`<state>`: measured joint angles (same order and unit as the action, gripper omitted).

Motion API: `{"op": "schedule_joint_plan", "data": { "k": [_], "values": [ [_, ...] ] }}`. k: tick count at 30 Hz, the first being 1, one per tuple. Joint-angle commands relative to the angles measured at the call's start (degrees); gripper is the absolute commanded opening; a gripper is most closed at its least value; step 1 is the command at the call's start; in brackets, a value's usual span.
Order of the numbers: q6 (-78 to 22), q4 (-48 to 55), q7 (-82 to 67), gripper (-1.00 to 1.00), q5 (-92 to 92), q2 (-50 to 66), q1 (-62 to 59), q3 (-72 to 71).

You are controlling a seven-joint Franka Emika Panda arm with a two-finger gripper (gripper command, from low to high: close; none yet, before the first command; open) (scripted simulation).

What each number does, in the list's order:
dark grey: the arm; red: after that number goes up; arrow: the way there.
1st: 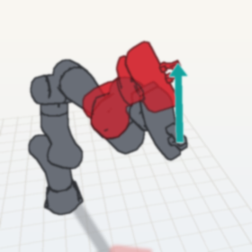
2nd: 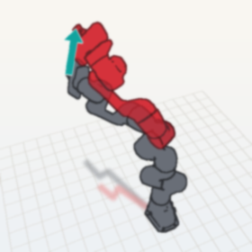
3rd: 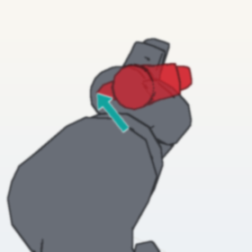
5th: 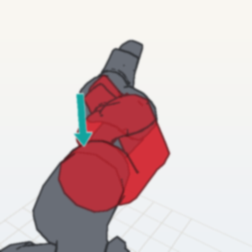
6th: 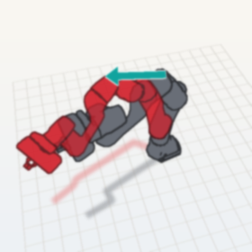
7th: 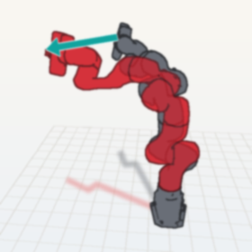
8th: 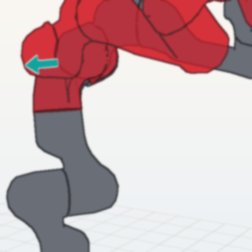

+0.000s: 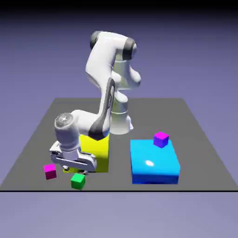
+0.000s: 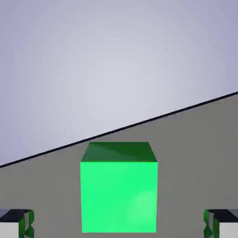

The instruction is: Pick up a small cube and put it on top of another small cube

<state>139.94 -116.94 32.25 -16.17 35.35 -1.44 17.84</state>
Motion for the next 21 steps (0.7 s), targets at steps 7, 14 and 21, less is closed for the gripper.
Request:
{"op": "schedule_joint_plan", "data": {
  "k": [7, 14, 21],
  "values": [
    [-6.07, -0.02, 1.78, -1.0, 2.77, -6.22, 1.75, 2.51],
    [-13.02, 2.08, 0.27, -1.0, 0.28, -9.02, -6.16, 12.45],
    [-7.65, 1.06, -1.7, 1.0, -2.84, -4.3, -7.81, 10.0]
  ]
}}
